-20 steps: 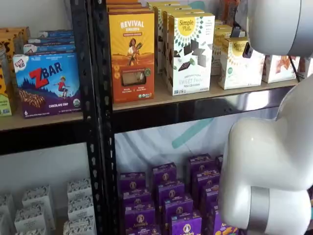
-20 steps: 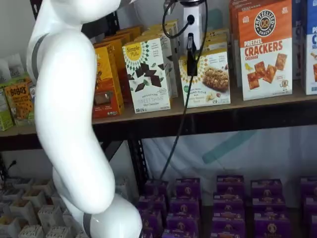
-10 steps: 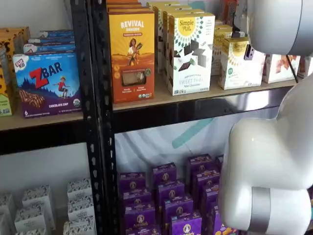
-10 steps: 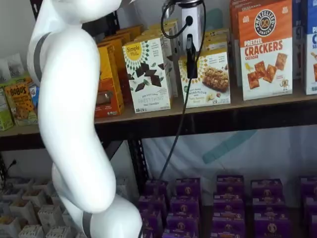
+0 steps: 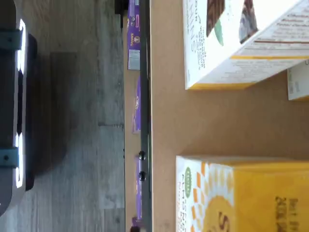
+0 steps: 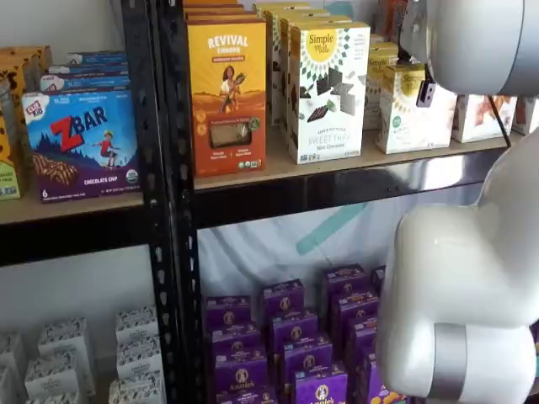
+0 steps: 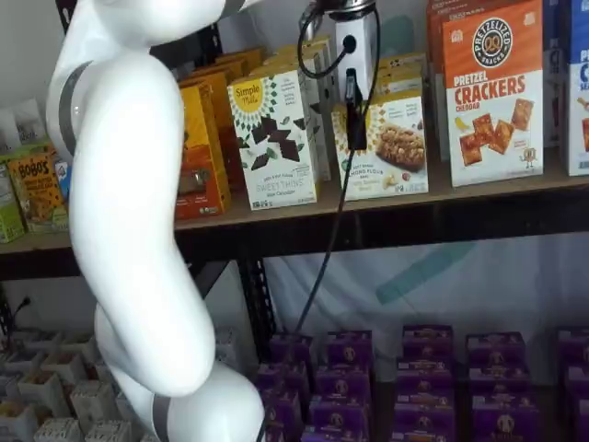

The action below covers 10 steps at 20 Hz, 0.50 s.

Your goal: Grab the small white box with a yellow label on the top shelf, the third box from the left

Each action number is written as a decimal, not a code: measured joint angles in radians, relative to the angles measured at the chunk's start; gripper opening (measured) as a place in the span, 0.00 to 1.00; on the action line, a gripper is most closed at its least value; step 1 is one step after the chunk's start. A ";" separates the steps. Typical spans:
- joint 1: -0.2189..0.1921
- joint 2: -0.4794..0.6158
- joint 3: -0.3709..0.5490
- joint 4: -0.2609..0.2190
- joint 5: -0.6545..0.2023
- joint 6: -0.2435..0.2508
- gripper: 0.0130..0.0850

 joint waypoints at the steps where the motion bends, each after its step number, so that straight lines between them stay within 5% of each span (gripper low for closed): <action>1: 0.000 0.000 0.001 0.001 -0.001 0.000 0.83; 6: -0.005 -0.001 0.003 0.007 -0.005 -0.005 0.83; 10: -0.007 -0.002 0.005 0.011 -0.008 -0.007 0.67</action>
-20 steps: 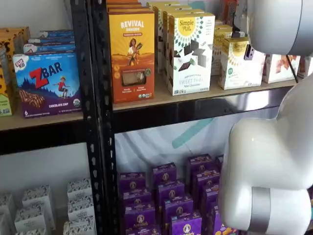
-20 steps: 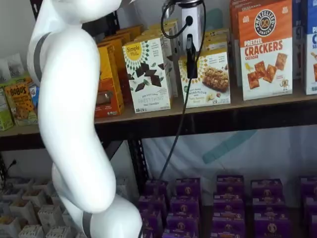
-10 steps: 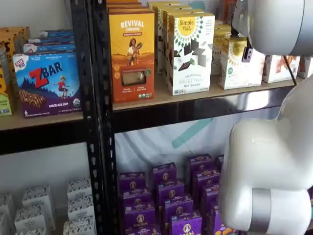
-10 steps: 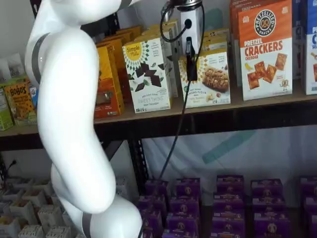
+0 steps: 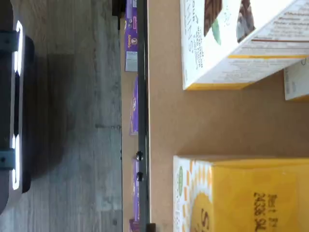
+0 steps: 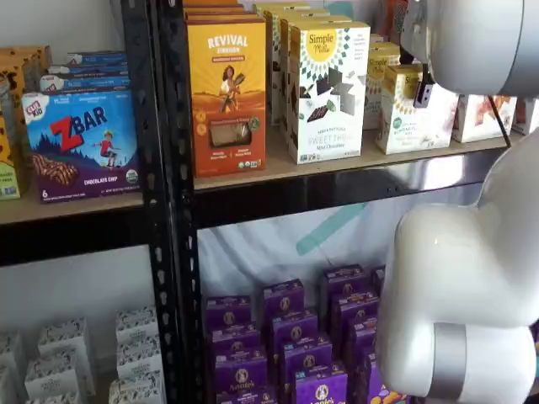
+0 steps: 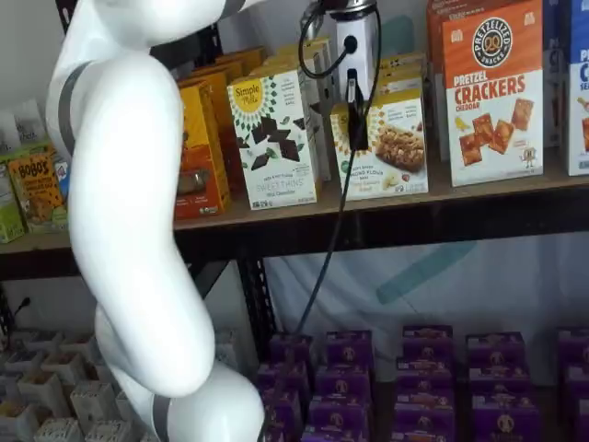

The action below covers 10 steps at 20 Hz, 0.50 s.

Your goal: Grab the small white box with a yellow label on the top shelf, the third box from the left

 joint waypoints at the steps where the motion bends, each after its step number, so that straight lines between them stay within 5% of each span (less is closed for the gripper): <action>1: 0.000 0.000 0.000 0.000 0.000 0.000 0.67; 10: -0.002 -0.001 0.005 0.005 -0.008 -0.002 0.44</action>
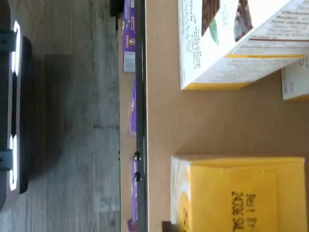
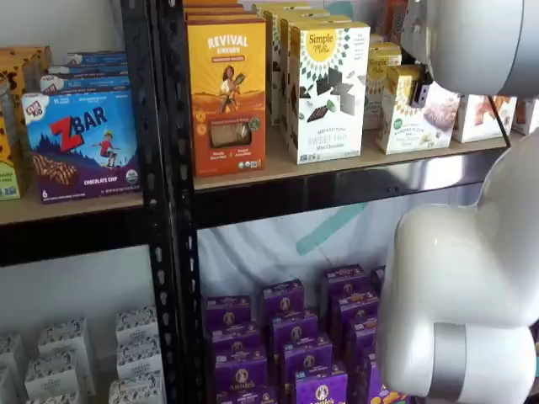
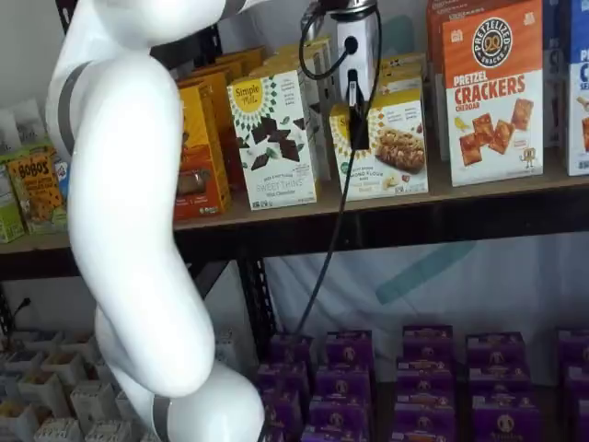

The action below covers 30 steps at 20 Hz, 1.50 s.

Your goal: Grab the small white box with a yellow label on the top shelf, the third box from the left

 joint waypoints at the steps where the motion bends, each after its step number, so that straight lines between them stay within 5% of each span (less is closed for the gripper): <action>1: 0.000 0.000 0.000 0.001 0.000 0.000 0.44; 5: -0.001 0.001 0.000 0.007 0.001 -0.001 0.28; 15: -0.010 -0.018 -0.012 0.008 0.059 -0.003 0.28; 30: -0.009 -0.240 0.148 -0.032 0.128 0.001 0.28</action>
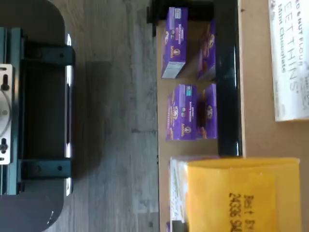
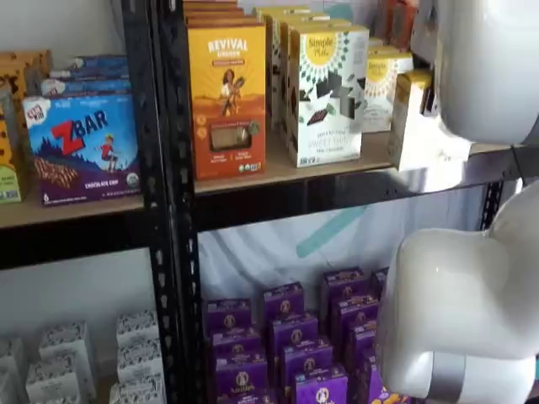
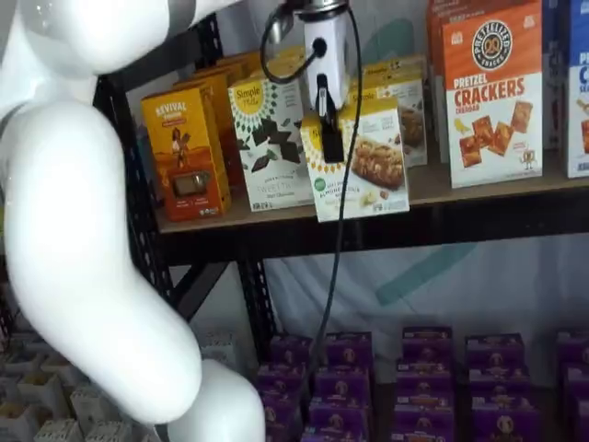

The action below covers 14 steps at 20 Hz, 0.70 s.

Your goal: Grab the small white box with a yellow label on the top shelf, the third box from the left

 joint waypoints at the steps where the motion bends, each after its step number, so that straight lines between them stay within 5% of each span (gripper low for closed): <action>1: 0.000 -0.011 0.008 -0.001 0.003 0.000 0.28; 14: 0.006 -0.108 0.083 -0.016 0.033 0.005 0.28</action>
